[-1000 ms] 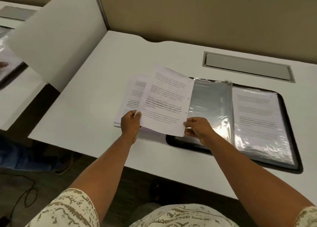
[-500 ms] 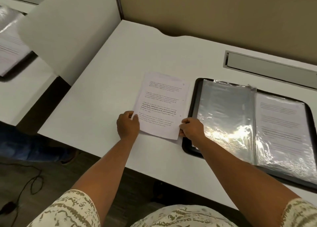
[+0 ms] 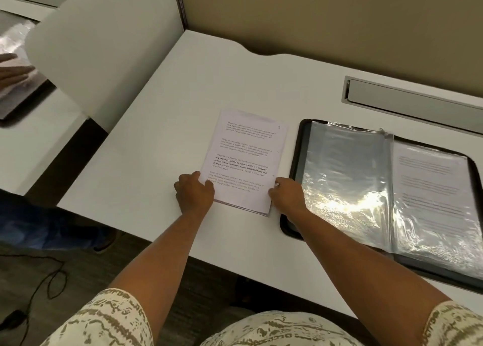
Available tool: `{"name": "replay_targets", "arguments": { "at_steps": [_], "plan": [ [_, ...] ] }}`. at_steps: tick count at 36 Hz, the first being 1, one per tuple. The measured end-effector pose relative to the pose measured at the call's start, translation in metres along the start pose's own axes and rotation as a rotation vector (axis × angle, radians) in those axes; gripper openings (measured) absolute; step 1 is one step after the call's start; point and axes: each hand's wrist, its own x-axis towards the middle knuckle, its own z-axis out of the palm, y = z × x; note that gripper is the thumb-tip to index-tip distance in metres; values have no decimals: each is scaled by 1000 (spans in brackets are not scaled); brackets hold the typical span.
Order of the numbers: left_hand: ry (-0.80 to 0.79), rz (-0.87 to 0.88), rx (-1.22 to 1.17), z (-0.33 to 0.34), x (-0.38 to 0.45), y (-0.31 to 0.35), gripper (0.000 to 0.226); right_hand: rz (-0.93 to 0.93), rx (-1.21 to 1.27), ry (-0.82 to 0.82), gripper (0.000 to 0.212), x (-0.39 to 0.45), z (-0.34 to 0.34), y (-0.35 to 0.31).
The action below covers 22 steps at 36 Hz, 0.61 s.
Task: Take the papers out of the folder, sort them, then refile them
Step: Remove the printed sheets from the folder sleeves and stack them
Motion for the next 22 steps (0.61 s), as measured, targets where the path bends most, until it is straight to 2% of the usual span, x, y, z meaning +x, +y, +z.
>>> {"name": "replay_targets", "arguments": {
  "at_steps": [2, 5, 6, 10, 15, 22],
  "plan": [
    [11, -6, 11, -1, -2, 1, 48, 2, 15, 1, 13, -3, -4, 3],
    [33, -12, -2, -1, -7, 4, 49, -45, 29, 34, 42, -9, -10, 13],
    [44, -10, -22, 0, -9, 5, 48, -74, 45, 45, 46, -12, -13, 17],
    [114, 36, -110, 7, -21, 17, 35, -135, 48, 125, 42, -21, -26, 31],
    [202, 236, -71, 21, -39, 36, 26, -158, 46, 201, 34, -33, -47, 56],
    [125, 493, -63, 49, -69, 74, 25, -93, 26, 297, 39, -51, -80, 104]
  ]
}}
